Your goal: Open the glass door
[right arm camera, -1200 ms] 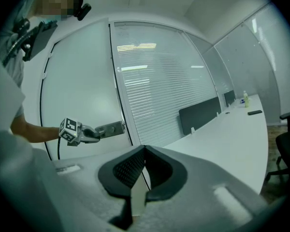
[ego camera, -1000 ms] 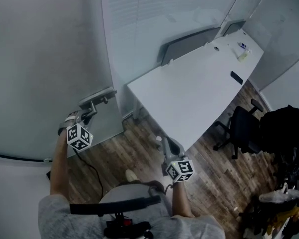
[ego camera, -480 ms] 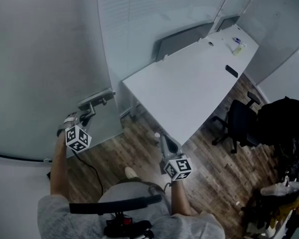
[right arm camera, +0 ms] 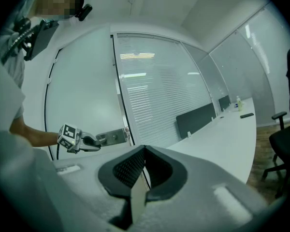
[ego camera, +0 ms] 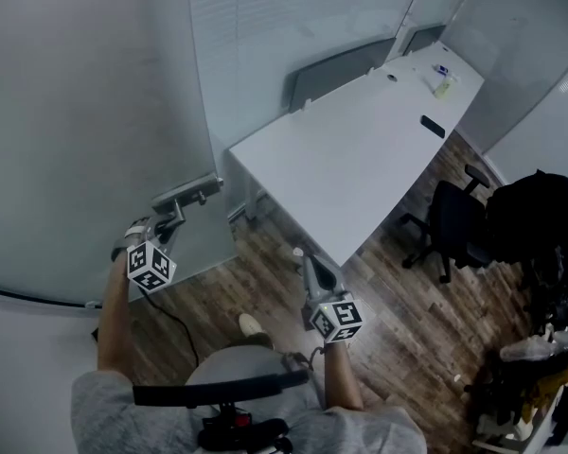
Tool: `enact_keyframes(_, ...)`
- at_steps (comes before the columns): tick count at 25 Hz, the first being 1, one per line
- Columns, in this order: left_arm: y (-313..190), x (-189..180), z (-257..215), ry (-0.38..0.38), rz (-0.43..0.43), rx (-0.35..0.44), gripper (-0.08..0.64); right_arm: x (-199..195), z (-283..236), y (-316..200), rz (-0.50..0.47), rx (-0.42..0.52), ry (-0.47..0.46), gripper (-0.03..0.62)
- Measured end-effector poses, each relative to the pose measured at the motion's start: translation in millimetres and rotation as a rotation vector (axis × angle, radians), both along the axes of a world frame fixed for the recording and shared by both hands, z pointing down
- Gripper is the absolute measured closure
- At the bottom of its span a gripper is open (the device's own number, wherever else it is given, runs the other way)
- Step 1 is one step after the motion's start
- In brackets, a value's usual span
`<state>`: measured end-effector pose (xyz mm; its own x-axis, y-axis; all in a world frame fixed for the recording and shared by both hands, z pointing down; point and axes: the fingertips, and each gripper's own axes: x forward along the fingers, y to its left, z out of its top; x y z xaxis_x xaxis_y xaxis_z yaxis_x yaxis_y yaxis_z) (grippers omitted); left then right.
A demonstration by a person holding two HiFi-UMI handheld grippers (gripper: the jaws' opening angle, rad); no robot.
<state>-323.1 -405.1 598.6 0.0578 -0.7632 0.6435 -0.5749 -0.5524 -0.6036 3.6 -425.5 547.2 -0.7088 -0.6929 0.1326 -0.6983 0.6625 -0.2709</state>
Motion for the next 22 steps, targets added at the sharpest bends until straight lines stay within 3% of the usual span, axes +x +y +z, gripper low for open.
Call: enact_keyframes(22,68.0,61.3,1.4,-0.001,0.123,0.006,0.517,34.4,6.1,91.3,0.051,-0.001,0.003,0.591)
